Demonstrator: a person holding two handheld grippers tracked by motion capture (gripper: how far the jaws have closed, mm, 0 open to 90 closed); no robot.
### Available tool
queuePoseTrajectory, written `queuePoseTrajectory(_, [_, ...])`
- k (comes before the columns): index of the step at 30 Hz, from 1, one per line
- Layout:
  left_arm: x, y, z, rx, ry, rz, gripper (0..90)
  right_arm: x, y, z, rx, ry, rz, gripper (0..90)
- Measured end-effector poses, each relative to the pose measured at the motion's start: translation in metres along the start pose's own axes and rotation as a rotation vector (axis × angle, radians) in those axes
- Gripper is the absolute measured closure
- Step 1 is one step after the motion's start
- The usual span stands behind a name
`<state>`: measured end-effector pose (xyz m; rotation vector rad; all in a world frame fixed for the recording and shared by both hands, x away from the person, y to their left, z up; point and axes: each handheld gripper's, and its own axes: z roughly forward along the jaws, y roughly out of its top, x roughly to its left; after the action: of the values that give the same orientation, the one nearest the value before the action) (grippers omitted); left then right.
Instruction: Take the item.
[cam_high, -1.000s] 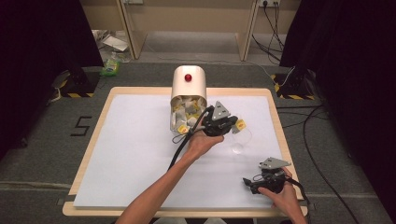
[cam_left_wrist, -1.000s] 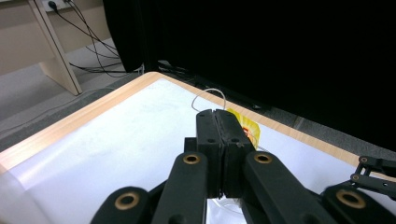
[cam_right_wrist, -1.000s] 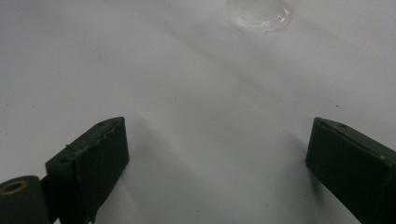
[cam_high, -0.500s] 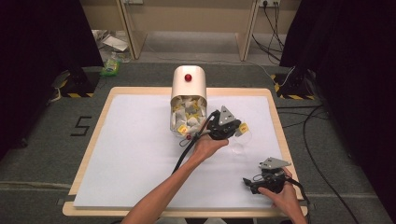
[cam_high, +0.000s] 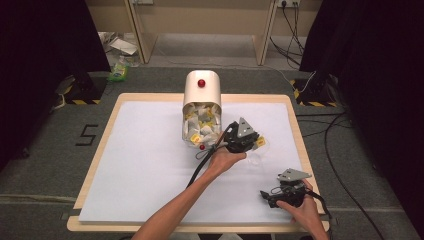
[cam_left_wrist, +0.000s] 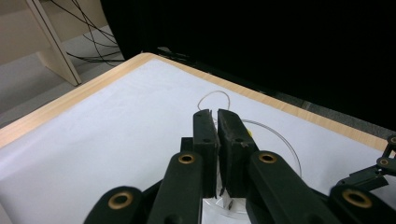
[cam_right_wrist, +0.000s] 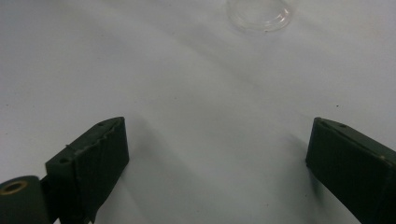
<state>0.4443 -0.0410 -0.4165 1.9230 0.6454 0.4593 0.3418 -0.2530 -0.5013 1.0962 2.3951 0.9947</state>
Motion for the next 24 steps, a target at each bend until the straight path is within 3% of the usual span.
queuePoseTrajectory(14, [-0.0014,-0.0014,0.0004,0.005,-0.029,-0.011,75.8,0.0000,0.0000,0.0000,0.000,0.001,0.000,6.4])
queuePoseTrajectory(20, [-0.0009,-0.0008,-0.0012,0.003,-0.053,-0.038,69.6,-0.0002,0.0000,0.0000,-0.001,0.000,-0.002,6.4])
queuePoseTrajectory(24, [-0.0008,-0.0006,-0.0040,-0.005,-0.086,-0.058,60.8,-0.0002,0.0000,0.0000,-0.001,0.000,-0.002,6.4])
